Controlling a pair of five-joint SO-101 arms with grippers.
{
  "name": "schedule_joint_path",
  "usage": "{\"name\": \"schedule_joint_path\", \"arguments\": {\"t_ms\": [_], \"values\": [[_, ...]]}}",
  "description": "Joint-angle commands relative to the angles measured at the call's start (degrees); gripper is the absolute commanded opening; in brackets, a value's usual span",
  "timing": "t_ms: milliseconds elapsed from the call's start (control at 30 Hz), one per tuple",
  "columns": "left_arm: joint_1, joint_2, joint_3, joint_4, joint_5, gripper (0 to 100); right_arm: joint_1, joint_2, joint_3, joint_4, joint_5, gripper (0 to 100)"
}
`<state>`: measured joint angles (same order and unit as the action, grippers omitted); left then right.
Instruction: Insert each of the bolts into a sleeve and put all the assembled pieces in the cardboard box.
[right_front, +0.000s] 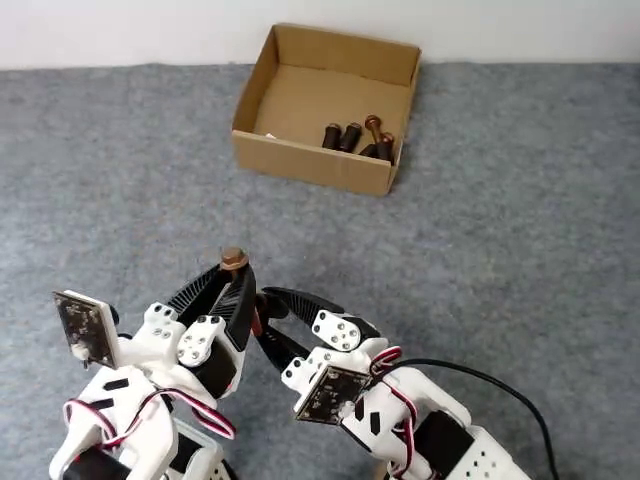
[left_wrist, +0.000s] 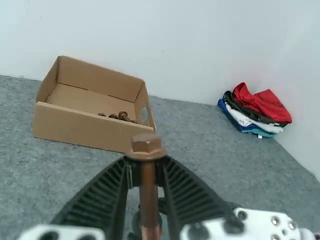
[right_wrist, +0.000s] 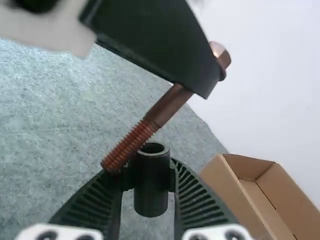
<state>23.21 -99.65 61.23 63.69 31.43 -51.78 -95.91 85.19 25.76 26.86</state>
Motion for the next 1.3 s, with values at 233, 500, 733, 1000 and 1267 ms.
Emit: {"name": "schedule_joint_path", "arguments": {"t_ms": [233,500,733,1000,1267], "values": [[-2.5,0.3,-1.6,-9.6,-1.4,0,1.5,-0.7,-1.7,-0.7,-0.3,0.8],[-6.4,0.0,-0.5,-12.5,1.3,0,6.3,-0.7,-7.7,11.8,-11.9,0.8],[-2.0,0.3,-0.1,-12.8,4.3,0,7.7,-0.7,-7.9,11.7,-15.9,0.8],[-1.2,0.1,5.5,-19.0,4.2,0,5.4,-0.6,-7.8,11.7,-18.3,0.8],[-1.2,0.2,9.5,-23.1,4.2,0,2.8,-0.6,-8.2,11.7,-17.9,0.8]]}}
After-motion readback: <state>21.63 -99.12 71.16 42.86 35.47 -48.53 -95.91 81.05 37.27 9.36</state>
